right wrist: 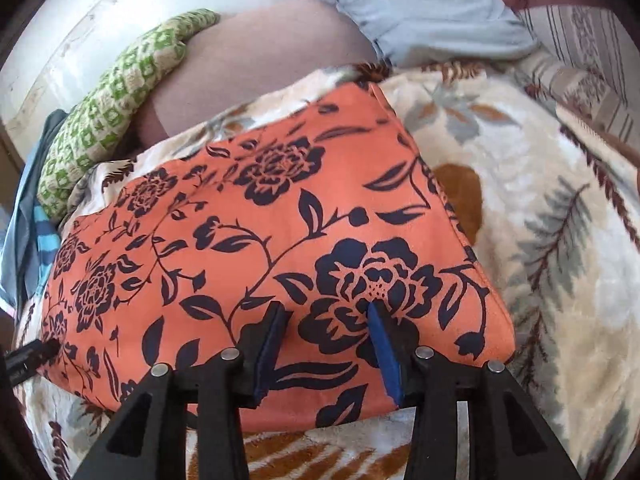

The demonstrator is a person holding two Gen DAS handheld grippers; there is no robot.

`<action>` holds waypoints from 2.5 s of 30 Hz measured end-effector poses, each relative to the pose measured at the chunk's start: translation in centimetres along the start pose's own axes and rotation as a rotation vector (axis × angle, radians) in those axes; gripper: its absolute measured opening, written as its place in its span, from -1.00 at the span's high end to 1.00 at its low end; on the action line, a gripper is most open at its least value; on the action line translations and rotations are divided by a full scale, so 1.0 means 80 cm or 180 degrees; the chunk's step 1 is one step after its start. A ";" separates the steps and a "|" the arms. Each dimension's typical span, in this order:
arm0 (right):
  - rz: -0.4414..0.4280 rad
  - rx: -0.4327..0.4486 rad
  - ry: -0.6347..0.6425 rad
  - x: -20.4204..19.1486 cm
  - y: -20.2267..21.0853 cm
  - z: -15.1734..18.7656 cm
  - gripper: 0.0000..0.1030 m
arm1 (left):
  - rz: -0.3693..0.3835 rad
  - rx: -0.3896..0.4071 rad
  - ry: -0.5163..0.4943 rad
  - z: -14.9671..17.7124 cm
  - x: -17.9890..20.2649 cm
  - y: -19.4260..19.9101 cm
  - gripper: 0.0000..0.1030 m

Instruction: Fold small clothes

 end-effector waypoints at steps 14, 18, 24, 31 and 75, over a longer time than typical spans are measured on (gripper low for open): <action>-0.0489 -0.0262 0.0751 -0.140 0.038 0.066 -0.06 | -0.0093 -0.0362 0.0201 0.026 -0.025 -0.024 -0.50; -0.0374 -0.0236 0.0998 -0.145 0.040 0.076 -0.09 | 0.0044 -0.0321 0.0483 0.024 -0.029 -0.015 -0.49; -0.0743 0.0057 0.0468 -0.124 0.092 0.050 -0.09 | 0.0262 0.0041 0.1250 0.028 -0.058 0.031 -0.49; -0.1064 0.0379 0.0334 -0.126 0.147 0.046 -0.09 | 0.0360 0.0059 0.1746 0.075 -0.068 0.048 -0.49; -0.1203 -0.0139 0.0004 -0.131 0.054 0.038 0.27 | 0.1077 0.0991 0.1245 -0.030 0.012 0.013 0.55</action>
Point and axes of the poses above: each gripper's, at about its wrist camera, not at the fingertips, and y roughly against the way its jaws point, x to its right, z to its underside, the point moved 9 cm from there along -y, roughly the way its jaws point, and after that the axes turned 11 degrees about z, right-handed, at the moved point
